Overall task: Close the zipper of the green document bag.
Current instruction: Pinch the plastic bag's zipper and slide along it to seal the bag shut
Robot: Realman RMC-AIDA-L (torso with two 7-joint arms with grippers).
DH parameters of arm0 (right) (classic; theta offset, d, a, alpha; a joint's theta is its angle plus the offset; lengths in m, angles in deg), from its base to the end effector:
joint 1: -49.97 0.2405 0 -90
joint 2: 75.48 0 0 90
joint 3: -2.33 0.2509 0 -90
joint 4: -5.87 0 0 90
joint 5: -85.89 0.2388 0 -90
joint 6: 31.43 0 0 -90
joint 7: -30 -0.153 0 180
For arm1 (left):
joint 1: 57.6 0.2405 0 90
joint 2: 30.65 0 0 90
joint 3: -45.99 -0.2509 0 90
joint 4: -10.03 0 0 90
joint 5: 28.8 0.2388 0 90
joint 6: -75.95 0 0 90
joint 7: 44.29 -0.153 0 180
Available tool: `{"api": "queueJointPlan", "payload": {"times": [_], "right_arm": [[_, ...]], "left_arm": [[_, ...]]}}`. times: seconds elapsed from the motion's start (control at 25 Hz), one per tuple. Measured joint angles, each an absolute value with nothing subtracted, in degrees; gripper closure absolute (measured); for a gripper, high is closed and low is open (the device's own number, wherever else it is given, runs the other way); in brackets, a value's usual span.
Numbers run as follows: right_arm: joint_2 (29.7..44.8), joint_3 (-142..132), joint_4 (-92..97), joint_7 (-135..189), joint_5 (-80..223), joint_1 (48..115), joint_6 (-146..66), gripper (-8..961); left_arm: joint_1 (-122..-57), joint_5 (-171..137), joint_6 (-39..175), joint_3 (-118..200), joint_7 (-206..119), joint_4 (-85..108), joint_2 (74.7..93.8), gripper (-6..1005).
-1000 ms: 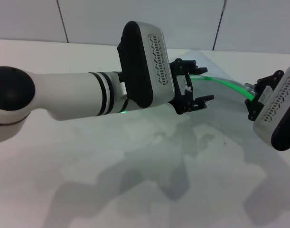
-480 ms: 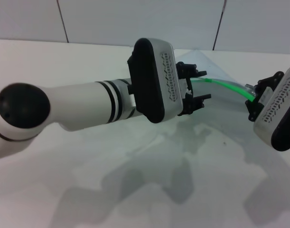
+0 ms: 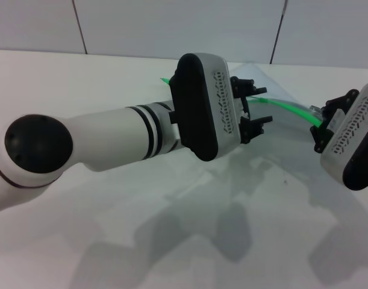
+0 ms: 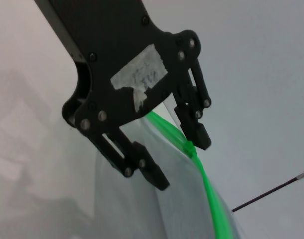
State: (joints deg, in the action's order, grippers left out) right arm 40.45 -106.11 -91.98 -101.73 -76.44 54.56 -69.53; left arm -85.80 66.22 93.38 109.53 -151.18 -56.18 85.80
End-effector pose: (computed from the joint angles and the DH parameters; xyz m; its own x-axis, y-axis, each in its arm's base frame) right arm 0.1710 0.3550 -0.0159 0.9748 -0.0394 0.2197 0.1456 -0.6338 -0.7597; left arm -0.1073 0.3905 -0.1184 0.9255 -0.3785 -0.0119 -0.2968 -0.7055 -0.6435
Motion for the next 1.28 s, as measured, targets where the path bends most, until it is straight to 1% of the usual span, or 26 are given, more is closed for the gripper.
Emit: {"api": "queueJointPlan", "payload": {"times": [0.52, 0.84, 1.04, 1.28], "right_arm": [[40.45, -106.11, -90.94, -101.8, -76.44, 54.78, -69.58, 904], [40.45, -106.11, -90.68, -101.77, -76.44, 54.8, -69.54, 904], [40.45, -106.11, -90.79, -101.75, -76.44, 54.8, -69.58, 904], [40.45, -106.38, -91.26, -101.75, -76.44, 54.8, -69.58, 903]], "left_arm": [[-84.38, 63.76, 93.35, 108.48, -151.35, -57.15, 85.74, 508], [-83.85, 63.75, 93.29, 108.67, -151.36, -57.21, 85.71, 532], [-83.47, 63.75, 93.27, 108.96, -151.47, -57.28, 85.71, 583], [-83.59, 63.75, 92.0, 108.96, -151.48, -57.11, 85.67, 594]]}}
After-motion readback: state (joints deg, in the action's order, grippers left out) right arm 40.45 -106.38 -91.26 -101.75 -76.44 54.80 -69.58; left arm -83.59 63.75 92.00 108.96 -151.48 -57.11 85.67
